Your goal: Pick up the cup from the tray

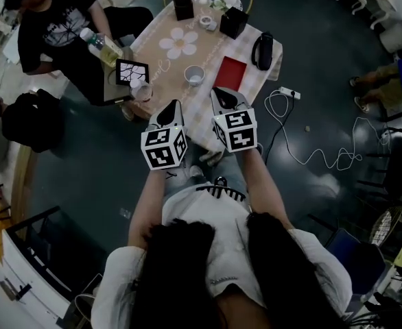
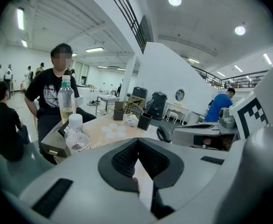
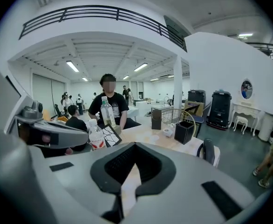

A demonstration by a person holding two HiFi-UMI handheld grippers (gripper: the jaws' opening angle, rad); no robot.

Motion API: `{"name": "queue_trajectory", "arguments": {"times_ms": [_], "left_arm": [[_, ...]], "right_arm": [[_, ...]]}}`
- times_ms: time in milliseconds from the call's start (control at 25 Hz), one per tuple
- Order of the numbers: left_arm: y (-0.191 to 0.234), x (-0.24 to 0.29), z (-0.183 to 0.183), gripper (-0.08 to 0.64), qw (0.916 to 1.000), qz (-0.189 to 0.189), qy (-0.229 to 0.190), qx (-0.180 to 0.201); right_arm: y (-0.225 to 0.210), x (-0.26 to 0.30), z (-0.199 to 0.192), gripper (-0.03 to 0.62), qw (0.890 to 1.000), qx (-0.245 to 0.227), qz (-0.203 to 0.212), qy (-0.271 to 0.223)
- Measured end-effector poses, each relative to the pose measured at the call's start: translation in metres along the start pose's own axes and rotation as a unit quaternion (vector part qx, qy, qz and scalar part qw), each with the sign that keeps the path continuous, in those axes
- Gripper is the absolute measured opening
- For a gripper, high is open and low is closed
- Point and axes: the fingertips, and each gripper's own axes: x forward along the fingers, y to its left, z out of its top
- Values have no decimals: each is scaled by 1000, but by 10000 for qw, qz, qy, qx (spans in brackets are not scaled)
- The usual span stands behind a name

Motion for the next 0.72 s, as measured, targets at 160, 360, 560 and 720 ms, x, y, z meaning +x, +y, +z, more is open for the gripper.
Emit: {"name": "queue_trajectory", "arguments": {"times_ms": [160,360,560,720], "left_arm": [[-1,-5,0,6,9998,-15,-56,214],[-6,-15,3,6,9997,-101,-135,176],[-13,-21,1,6,9994,-184,-208,189],[-18,-26,-2,6,9991,-243,-209,281]], "right_arm": [[6,-6,-2,6,10000,16,0,-2],[11,-18,-5,6,10000,13,-20,26],[13,-28,-9,6,9999,-63,-98,58],[16,-34,-11,6,9999,-76,-145,54]]}}
